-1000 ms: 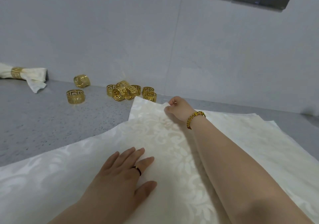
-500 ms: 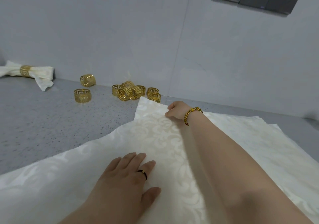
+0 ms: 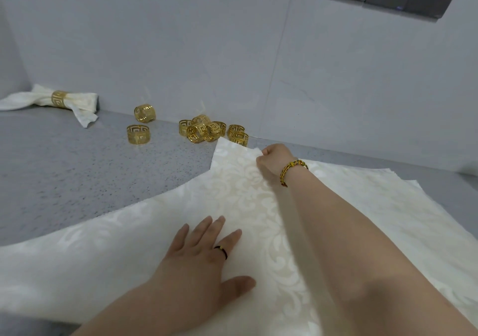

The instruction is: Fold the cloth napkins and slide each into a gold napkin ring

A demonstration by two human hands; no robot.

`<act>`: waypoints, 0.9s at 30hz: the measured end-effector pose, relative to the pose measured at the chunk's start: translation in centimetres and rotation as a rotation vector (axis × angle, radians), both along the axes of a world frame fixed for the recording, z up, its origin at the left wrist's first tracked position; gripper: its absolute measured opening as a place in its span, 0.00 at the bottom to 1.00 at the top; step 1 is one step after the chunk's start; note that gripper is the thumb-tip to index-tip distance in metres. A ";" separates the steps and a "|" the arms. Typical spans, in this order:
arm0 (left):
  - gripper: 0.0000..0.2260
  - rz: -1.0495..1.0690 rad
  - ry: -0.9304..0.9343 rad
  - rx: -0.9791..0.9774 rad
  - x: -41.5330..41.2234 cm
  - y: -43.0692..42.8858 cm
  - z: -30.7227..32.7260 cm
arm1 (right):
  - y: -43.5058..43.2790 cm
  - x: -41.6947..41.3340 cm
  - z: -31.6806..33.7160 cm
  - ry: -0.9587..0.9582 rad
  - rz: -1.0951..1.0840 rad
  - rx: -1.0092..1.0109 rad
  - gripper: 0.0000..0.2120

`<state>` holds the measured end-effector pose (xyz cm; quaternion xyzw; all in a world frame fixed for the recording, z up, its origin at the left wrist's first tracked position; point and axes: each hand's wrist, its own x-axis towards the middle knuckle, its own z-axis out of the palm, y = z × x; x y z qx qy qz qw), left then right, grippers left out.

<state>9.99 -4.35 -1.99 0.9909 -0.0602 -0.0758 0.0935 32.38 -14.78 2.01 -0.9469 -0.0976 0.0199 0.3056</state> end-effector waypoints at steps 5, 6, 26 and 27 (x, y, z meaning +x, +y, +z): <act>0.61 0.022 -0.021 0.008 -2.0 0.4 0.0 | -0.5 -2.0 0.5 -0.116 -0.005 0.131 0.16; 0.62 0.026 -0.031 0.006 -2.0 0.5 -0.1 | -0.7 -2.7 0.9 -0.156 0.028 0.099 0.13; 0.15 0.137 -0.298 -0.004 11.1 0.5 3.1 | -2.9 -6.4 -1.4 -0.308 0.346 -0.353 0.15; 0.15 0.152 -0.314 0.018 11.7 0.4 3.0 | -2.8 -6.3 -1.2 -0.267 0.365 -0.338 0.15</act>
